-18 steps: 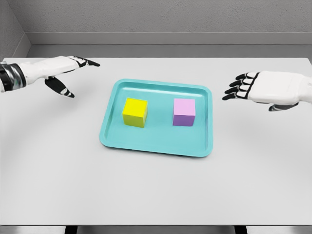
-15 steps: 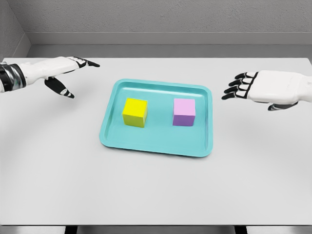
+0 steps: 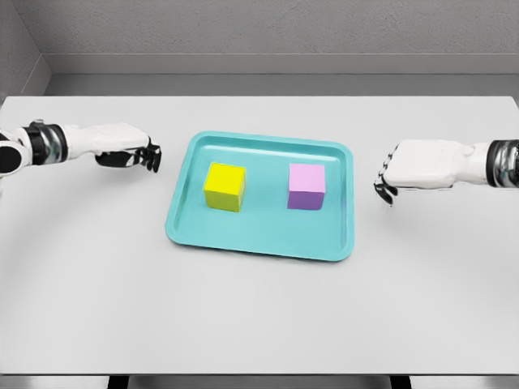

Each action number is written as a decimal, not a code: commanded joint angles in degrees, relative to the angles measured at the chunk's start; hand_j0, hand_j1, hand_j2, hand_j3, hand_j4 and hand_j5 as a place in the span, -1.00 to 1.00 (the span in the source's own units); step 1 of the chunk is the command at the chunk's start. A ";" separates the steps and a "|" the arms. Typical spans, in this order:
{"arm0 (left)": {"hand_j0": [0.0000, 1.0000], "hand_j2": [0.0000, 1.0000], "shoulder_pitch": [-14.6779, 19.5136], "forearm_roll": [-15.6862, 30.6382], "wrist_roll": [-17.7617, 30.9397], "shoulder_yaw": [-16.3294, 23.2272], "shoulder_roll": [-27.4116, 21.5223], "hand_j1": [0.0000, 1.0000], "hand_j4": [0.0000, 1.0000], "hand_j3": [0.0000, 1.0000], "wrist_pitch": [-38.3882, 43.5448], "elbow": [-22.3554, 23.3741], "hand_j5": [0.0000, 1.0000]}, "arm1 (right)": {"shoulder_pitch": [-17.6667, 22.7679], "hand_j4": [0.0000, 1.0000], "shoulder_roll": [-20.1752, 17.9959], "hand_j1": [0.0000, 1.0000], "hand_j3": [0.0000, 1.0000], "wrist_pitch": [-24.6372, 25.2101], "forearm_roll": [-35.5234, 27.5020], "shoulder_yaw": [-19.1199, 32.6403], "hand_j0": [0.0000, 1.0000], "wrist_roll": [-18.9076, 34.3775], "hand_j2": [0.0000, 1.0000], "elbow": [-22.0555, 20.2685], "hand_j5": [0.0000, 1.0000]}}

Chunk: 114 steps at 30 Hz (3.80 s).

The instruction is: Push two cubes

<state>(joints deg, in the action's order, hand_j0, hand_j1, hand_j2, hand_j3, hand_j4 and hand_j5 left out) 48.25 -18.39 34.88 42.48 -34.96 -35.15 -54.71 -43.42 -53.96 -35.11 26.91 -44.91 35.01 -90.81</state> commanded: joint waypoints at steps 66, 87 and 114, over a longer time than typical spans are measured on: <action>-0.72 -0.72 0.97 5.91 0.12 1.47 2.26 -0.72 -0.72 -0.72 0.15 -4.00 -0.72 | -11.16 -0.63 20.39 -0.63 -0.63 0.11 3.50 -9.93 -0.63 -0.01 -0.63 25.77 -0.63; -0.73 -0.73 -0.88 9.95 0.12 7.27 0.59 -0.73 -0.73 -0.73 0.15 -12.27 -0.73 | -12.92 -0.63 25.84 -0.63 -0.63 0.11 3.94 -11.34 -0.63 -0.01 -0.63 29.64 -0.63; -0.72 -0.72 -3.16 8.02 0.12 7.36 -0.38 -0.72 -0.72 -0.72 0.15 -18.86 -0.72 | -12.04 -0.59 24.52 -0.59 -0.59 0.11 3.85 -15.91 -0.59 -0.01 -0.59 22.52 -0.59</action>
<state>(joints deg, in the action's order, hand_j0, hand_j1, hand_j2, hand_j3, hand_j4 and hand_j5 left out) 45.09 -10.27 35.01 49.86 -36.01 -35.14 -73.98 -55.46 -29.34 -33.18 29.93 -59.50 35.08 -67.72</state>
